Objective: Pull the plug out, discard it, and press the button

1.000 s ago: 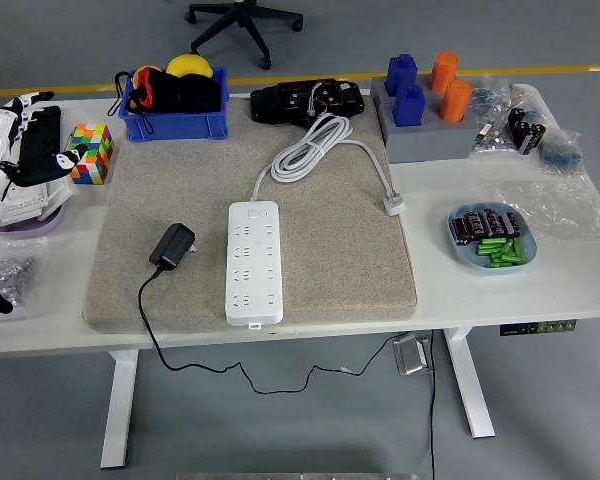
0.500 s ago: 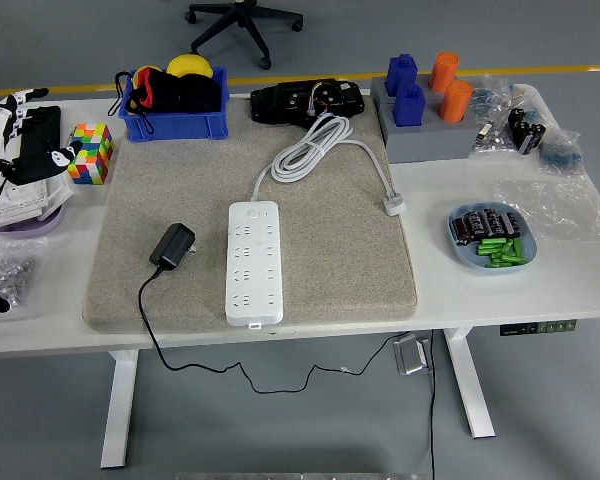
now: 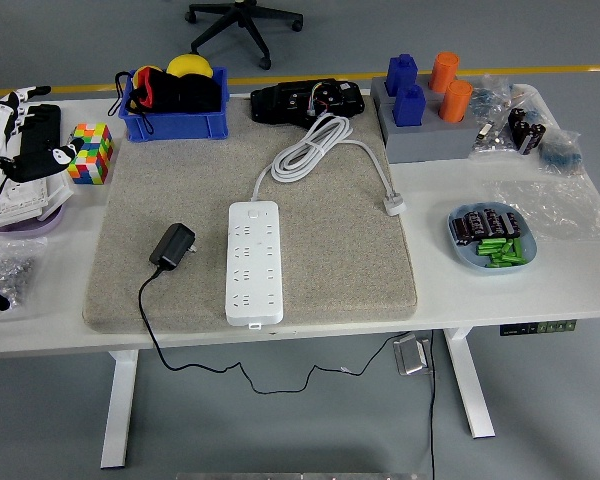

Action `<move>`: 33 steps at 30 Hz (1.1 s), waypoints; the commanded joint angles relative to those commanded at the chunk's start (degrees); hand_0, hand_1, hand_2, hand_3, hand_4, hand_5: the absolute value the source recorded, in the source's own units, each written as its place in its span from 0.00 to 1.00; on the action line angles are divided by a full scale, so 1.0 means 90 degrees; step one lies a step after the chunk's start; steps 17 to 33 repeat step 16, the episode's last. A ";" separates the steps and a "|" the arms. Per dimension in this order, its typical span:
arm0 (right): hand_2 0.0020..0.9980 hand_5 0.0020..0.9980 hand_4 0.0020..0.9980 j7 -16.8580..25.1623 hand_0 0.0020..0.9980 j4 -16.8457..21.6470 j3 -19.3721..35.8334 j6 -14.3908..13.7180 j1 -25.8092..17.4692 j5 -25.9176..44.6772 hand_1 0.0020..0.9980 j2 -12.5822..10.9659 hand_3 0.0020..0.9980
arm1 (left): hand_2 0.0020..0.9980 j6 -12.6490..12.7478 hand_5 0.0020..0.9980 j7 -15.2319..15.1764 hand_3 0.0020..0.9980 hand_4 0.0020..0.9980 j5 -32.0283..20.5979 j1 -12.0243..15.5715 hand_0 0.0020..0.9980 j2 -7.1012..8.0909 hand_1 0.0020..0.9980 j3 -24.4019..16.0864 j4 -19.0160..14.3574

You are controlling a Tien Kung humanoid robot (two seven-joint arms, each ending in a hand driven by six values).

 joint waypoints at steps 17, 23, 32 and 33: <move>0.74 0.76 0.79 0.0000 0.79 -0.0008 -0.0206 0.0001 -0.0024 0.0027 0.74 -0.0095 0.74 | 0.76 -0.0003 0.03 -0.0018 0.84 0.79 -0.0017 0.0086 0.80 0.0058 0.78 0.0039 -0.0018; 0.74 0.76 0.79 0.0000 0.79 -0.0008 -0.0206 0.0001 -0.0024 0.0027 0.74 -0.0095 0.74 | 0.76 -0.0003 0.03 -0.0018 0.84 0.79 -0.0017 0.0086 0.80 0.0058 0.78 0.0039 -0.0018; 0.74 0.76 0.79 0.0000 0.79 -0.0008 -0.0206 0.0001 -0.0024 0.0027 0.74 -0.0095 0.74 | 0.76 -0.0003 0.03 -0.0018 0.84 0.79 -0.0017 0.0086 0.80 0.0058 0.78 0.0039 -0.0018; 0.74 0.76 0.79 0.0000 0.79 -0.0008 -0.0206 0.0001 -0.0024 0.0027 0.74 -0.0095 0.74 | 0.76 -0.0003 0.03 -0.0018 0.84 0.79 -0.0017 0.0086 0.80 0.0058 0.78 0.0039 -0.0018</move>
